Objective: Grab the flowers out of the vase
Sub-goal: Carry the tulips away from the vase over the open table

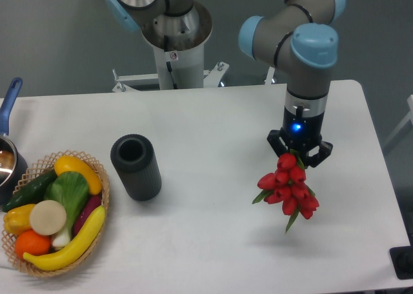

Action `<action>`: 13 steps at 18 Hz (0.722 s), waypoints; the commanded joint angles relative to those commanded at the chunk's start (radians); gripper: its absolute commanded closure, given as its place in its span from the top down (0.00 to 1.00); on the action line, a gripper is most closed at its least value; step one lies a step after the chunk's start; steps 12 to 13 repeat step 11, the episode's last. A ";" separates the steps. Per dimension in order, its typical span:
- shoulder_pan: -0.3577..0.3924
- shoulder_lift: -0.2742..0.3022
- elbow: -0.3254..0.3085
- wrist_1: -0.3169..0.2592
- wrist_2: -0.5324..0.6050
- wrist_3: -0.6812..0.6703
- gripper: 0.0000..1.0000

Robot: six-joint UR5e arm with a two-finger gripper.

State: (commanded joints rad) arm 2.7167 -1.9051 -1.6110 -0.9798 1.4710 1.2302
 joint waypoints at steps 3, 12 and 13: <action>-0.002 -0.017 0.069 -0.114 0.008 0.014 0.10; -0.008 -0.025 0.075 -0.129 0.011 0.012 0.11; -0.008 -0.025 0.075 -0.129 0.011 0.012 0.11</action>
